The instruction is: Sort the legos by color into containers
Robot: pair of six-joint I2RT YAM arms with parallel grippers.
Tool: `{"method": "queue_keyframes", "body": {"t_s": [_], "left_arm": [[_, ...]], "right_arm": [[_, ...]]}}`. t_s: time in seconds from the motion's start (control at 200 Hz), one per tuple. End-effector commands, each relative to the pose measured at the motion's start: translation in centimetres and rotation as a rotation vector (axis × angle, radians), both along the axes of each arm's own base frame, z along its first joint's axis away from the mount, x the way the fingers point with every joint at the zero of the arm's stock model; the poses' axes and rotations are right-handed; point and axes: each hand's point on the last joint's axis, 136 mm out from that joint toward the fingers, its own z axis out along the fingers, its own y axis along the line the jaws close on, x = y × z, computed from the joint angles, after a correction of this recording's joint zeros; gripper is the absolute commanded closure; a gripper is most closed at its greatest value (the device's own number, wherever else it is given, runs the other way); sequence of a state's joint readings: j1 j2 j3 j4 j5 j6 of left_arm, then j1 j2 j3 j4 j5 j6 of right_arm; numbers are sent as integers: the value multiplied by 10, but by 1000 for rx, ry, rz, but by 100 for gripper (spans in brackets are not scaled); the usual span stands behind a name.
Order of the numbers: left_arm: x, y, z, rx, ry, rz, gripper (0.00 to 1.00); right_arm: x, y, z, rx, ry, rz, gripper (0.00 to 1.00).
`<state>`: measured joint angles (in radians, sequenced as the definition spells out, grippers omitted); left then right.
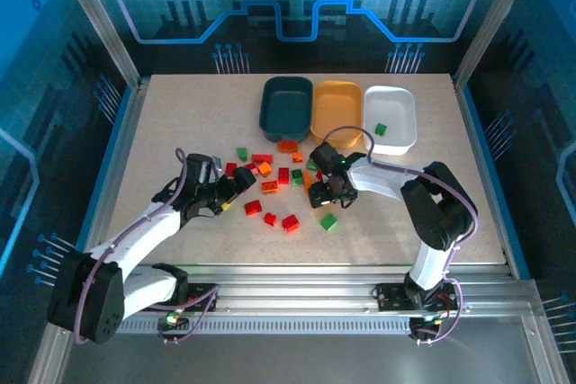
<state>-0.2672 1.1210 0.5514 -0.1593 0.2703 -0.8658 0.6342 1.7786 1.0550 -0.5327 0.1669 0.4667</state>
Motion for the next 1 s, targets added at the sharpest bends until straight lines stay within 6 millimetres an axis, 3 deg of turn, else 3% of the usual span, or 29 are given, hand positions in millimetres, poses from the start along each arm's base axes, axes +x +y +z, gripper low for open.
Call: {"method": "queue_keyframes", "body": {"t_s": [0.0,0.14,0.28,0.42,0.54,0.62,0.79,0.996], "left_arm": [[-7,-1,1,-23,5,-10,1],[-8,0,3,-19,-2,-9,1],[-6,-4,10,-3,-18,-33,1],[-11,-19,19,144,-52,-156,1],[-18,-44,21,250,-74,-300,1],[-26,-64,18,338,-72,-425,1],[-47,-99,9,635,-71,-696,3],[-57,-119,-1,708,-65,-858,8]], "right_arm": [[11,3,4,-2,-40,-21,38],[9,-5,9,-22,-64,-20,57],[11,-21,29,-76,-115,-6,58],[27,-38,66,-68,-183,-31,58],[70,-40,103,-43,-270,-54,57],[111,-41,112,-34,-302,-77,57],[187,-44,94,-35,-264,-115,57],[235,-40,79,26,-223,-142,51]]}}
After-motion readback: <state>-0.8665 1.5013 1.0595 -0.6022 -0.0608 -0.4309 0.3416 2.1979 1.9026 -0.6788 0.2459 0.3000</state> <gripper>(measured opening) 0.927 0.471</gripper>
